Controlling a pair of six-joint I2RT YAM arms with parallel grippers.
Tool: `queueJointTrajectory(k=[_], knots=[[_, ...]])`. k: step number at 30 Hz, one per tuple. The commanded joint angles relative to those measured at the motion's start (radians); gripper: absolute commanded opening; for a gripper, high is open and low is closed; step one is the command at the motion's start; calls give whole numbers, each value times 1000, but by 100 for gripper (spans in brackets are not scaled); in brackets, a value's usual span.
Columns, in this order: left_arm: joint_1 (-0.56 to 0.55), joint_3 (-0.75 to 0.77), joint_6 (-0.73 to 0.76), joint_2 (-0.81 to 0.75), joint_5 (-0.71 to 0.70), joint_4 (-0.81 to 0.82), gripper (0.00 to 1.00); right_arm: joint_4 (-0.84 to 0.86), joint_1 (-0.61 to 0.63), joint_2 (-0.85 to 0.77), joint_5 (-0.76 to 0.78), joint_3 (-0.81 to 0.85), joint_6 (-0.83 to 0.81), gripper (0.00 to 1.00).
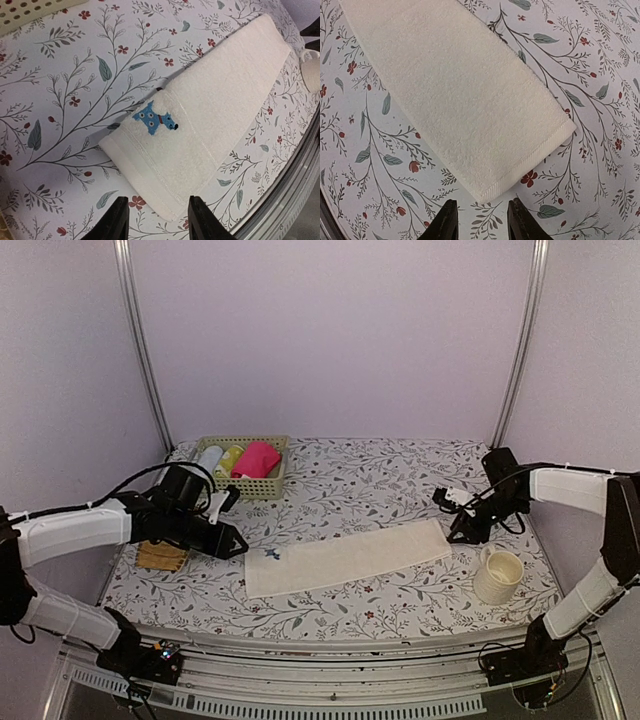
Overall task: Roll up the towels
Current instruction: Fold the towel at the center of the board, then adjust the towel at the center of the board.
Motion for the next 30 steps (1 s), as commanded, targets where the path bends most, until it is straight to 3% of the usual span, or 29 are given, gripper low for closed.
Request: queueJointTrajectory(k=[1, 5, 12, 24, 30], knots=[[26, 65, -31, 113, -82, 29, 42, 11, -4, 111, -38, 137, 55, 37], [34, 118, -64, 258, -123, 24, 40, 17, -4, 279, 48, 268, 178, 36], [34, 113, -106, 360, -25, 149, 30, 12, -4, 423, 91, 399, 283, 35], [40, 132, -124, 483, -208, 74, 26, 5, 6, 526, 190, 456, 342, 29], [28, 161, -140, 509, -321, 10, 24, 34, 22, 552, 326, 473, 359, 25]])
